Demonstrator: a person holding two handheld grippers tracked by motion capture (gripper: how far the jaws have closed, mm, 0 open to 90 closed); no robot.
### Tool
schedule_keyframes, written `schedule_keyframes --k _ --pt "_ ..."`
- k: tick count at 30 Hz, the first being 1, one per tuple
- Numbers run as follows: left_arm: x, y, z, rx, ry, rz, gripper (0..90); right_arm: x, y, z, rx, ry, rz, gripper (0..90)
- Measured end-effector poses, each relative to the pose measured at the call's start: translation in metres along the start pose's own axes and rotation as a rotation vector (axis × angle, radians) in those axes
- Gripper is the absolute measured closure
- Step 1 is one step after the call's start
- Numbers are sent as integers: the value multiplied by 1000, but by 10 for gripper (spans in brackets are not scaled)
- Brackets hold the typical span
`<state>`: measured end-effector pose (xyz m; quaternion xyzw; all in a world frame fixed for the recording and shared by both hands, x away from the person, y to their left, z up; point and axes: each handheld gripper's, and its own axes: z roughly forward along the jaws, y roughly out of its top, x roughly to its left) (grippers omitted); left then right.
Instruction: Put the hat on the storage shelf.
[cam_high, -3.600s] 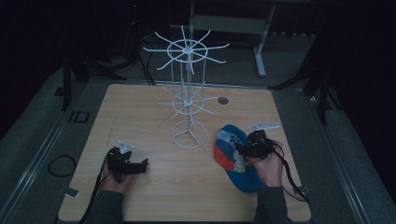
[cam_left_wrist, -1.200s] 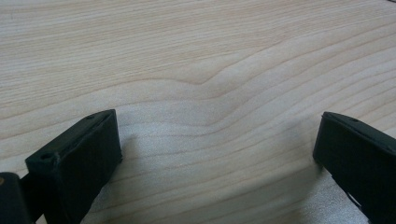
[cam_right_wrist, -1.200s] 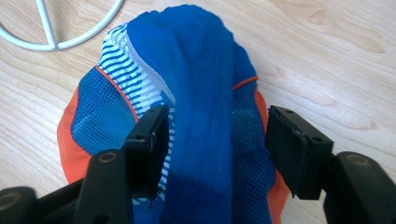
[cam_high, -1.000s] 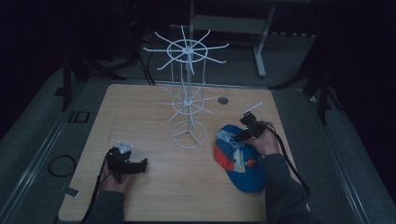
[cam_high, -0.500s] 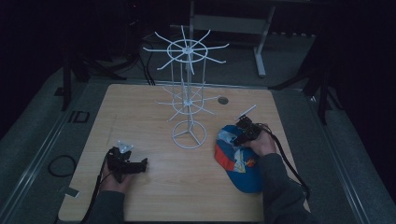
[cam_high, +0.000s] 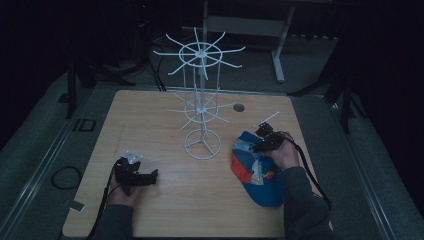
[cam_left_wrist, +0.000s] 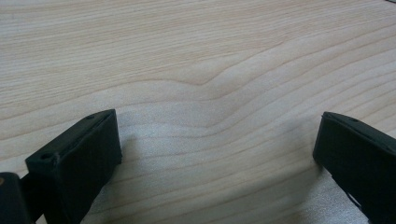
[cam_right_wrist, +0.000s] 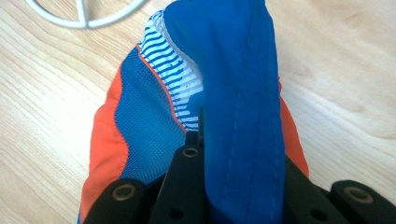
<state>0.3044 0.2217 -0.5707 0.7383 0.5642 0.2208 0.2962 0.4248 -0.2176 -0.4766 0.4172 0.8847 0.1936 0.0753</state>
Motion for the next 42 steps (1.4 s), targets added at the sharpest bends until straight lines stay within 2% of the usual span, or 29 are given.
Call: schedule_keyframes --k 3,9,13,17,26,31,36,42 --pt "0 0 0 1 0 0 9 2 -3 -12 -33 -16 -10 873" --pt "0 0 0 1 2 0 9 6 -8 -31 -108 -19 -25 873" --pt "0 1 0 1 2 -1 9 8 -10 -42 -161 -4 -27 872" --pt "0 1 1 -2 3 -4 9 10 -11 -52 -192 3 -28 872" --pt "0 1 1 -2 3 -4 9 18 -11 -68 -265 9 -51 873" --pt "0 1 1 -1 3 -3 9 20 -11 -79 -326 44 -51 874" --pt "0 1 1 -2 3 -4 9 16 -12 -86 -367 68 -44 874" --pt "0 1 1 -2 3 -4 9 12 -14 -93 -425 68 -26 874"
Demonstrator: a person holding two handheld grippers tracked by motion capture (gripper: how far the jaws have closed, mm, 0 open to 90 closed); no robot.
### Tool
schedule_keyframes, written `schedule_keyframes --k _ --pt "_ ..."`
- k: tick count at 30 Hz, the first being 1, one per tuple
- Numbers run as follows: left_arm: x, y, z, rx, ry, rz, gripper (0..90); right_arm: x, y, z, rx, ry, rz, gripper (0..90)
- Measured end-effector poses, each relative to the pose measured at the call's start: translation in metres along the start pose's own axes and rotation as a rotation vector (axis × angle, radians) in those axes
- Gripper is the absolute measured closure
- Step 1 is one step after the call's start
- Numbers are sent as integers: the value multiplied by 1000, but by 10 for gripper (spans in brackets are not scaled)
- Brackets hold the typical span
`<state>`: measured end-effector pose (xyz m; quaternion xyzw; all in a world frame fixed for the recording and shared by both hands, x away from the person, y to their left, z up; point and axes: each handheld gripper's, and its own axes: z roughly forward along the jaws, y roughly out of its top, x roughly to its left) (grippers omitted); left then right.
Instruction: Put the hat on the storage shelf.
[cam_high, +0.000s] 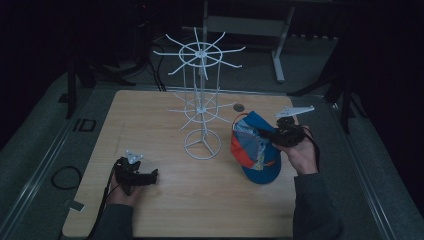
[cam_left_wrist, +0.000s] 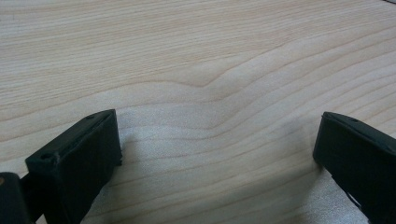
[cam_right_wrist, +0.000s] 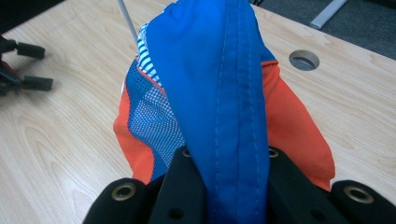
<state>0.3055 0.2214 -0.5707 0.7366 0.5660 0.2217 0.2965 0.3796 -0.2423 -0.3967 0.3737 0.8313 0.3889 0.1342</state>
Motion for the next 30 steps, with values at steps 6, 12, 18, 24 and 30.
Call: schedule_keyframes --k 6,12,18,24,30 --pt "0 0 0 2 -1 0 9 -3 5 -9 -32 -1 6 873" --pt "0 0 0 2 0 0 9 -7 13 -20 -69 0 14 873" --pt "0 0 0 2 -1 0 9 -7 21 -27 -80 2 -1 873" --pt "0 0 0 2 -1 0 9 -3 28 -33 -81 8 -27 874" --pt "0 0 0 2 -1 0 9 -2 35 -40 -94 26 -38 874"
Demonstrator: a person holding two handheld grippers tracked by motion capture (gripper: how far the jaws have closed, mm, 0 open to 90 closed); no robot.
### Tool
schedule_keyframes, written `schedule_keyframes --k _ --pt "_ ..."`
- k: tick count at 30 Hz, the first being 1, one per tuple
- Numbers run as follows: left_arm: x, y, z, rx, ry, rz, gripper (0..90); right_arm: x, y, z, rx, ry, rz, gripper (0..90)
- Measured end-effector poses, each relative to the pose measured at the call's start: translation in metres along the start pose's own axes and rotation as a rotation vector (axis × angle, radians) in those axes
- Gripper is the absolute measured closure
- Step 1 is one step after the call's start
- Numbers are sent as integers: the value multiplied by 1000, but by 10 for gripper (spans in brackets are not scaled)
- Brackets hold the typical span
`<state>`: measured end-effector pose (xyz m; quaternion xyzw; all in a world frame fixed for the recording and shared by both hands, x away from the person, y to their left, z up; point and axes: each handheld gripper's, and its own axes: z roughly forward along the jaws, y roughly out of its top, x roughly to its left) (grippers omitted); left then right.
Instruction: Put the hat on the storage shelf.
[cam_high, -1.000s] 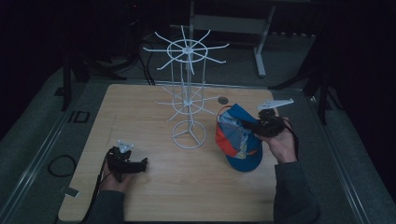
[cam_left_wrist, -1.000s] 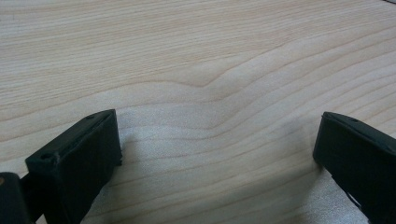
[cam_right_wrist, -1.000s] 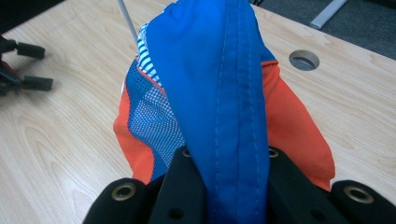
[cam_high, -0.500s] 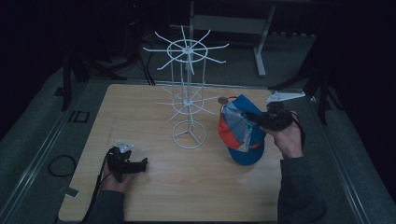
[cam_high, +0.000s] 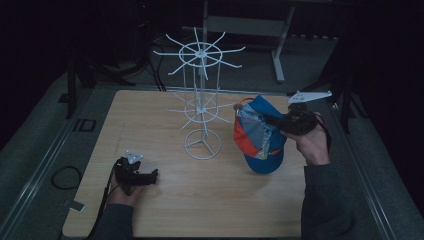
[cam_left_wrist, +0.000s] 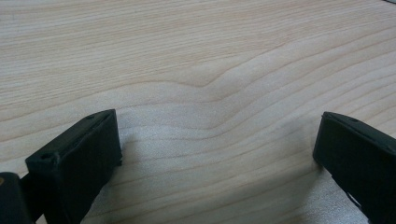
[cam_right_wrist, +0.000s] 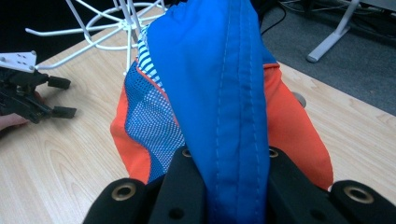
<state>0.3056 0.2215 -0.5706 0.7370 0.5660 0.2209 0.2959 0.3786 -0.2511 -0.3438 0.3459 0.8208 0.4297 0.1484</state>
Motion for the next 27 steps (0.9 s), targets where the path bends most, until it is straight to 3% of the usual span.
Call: schedule_keyframes --k 5,27 --pt "0 0 0 0 0 0 9 -2 4 -6 -18 46 11 875" --pt "0 0 0 0 0 0 9 -1 23 -25 -71 119 -10 875"
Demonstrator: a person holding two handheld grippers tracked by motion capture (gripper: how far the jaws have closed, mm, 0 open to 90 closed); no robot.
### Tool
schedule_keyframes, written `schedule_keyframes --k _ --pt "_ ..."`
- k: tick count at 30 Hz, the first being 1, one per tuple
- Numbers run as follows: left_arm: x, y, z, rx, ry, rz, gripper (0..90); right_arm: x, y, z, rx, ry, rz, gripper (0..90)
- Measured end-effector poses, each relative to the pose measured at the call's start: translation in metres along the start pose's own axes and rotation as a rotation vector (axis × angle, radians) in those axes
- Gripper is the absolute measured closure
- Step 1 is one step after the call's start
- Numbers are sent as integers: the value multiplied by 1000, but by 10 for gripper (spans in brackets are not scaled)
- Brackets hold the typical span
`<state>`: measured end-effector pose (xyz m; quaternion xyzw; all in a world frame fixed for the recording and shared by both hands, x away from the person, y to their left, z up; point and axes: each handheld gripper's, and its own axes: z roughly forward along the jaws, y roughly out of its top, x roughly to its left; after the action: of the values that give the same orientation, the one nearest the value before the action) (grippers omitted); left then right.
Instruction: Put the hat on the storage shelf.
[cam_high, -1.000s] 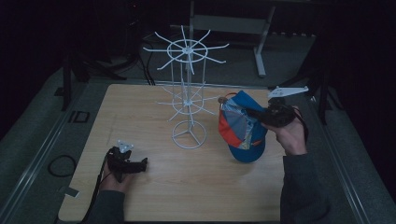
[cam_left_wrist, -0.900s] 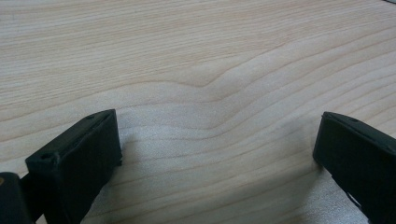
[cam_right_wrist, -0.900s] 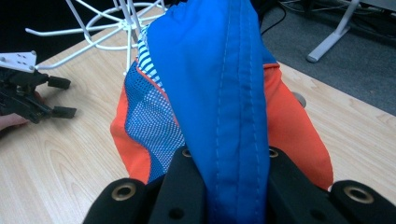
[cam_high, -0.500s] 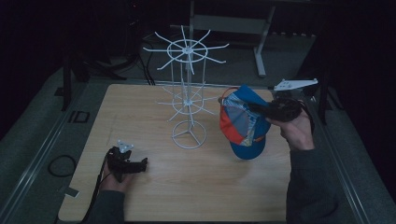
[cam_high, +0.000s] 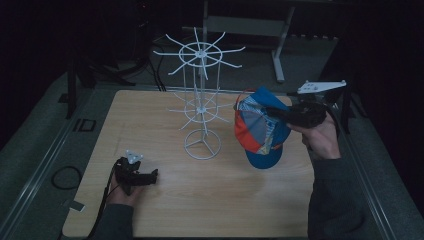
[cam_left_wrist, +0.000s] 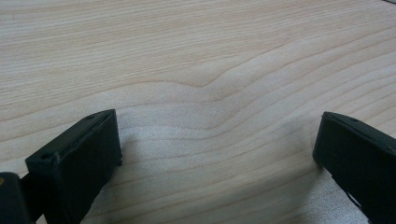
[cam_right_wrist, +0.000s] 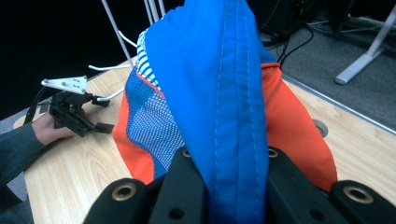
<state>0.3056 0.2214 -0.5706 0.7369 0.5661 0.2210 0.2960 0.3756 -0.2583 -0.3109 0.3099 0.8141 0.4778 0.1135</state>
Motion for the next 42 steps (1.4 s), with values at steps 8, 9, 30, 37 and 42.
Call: schedule_keyframes --k 8,9,30,37,42 --pt "0 0 0 -2 0 -2 9 4 7 -3 -18 26 -13 875" --pt "0 0 0 -2 0 -2 9 4 7 -3 -22 30 -12 875" --pt "0 0 0 -2 0 -2 9 4 21 -21 -82 109 -33 875" --pt "0 0 0 -2 0 -1 9 7 27 -20 -84 123 -52 875" --pt "0 0 0 -2 0 -2 9 9 31 -21 -95 129 -58 874"
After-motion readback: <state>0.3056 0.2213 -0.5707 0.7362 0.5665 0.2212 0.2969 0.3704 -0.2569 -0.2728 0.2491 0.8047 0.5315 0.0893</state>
